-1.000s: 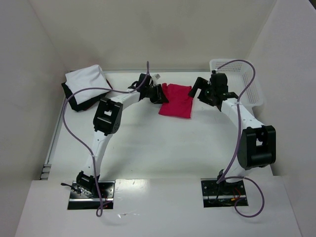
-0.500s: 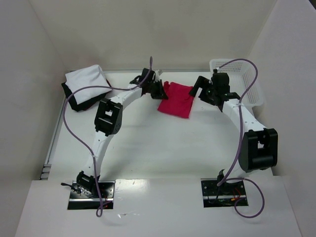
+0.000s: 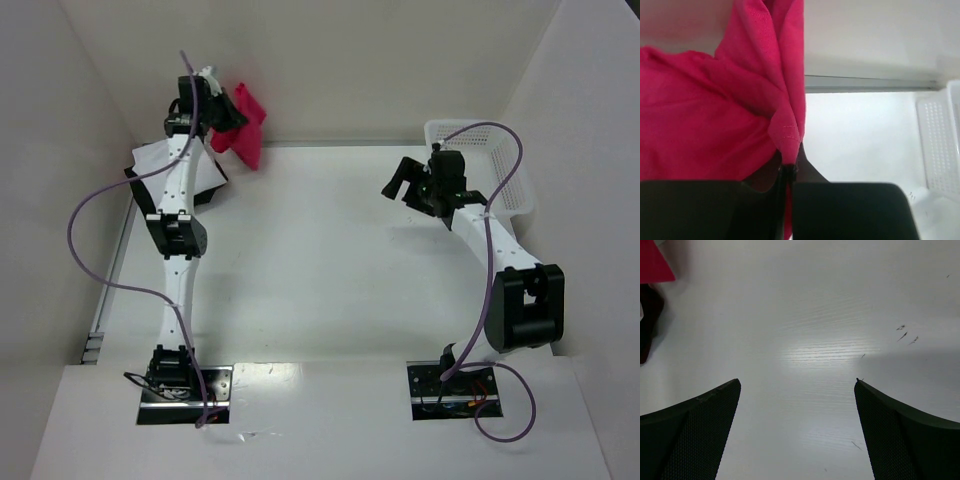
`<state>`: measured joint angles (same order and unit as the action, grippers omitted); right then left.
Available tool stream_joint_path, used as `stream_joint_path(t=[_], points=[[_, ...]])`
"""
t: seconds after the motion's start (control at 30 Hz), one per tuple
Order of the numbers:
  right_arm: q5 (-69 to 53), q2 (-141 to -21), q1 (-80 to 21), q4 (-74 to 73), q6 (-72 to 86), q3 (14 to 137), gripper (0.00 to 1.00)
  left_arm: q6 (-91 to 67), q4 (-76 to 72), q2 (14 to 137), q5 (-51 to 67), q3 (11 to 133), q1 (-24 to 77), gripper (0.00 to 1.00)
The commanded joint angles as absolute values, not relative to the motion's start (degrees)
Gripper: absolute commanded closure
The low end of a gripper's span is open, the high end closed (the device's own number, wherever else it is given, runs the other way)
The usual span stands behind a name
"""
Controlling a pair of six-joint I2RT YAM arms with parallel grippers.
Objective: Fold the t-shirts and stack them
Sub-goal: Put the neatly folded tshirt into the corner of the board with the left arm
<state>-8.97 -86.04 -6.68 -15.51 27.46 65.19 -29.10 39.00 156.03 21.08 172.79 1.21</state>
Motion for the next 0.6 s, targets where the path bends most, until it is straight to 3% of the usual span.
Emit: stream_joint_path(t=[0.0,0.57], points=[[-9.6,-83.5,-6.2,-13.1,27.7,64.2,0.0,-28.6,46.8,157.8,22.9,178.7,-0.3,1.0],[-11.9,-85.3,-6.2,-11.5,29.3,64.2,0.0,-27.4,50.4,141.0,25.0,177.3,-14.2,1.0]])
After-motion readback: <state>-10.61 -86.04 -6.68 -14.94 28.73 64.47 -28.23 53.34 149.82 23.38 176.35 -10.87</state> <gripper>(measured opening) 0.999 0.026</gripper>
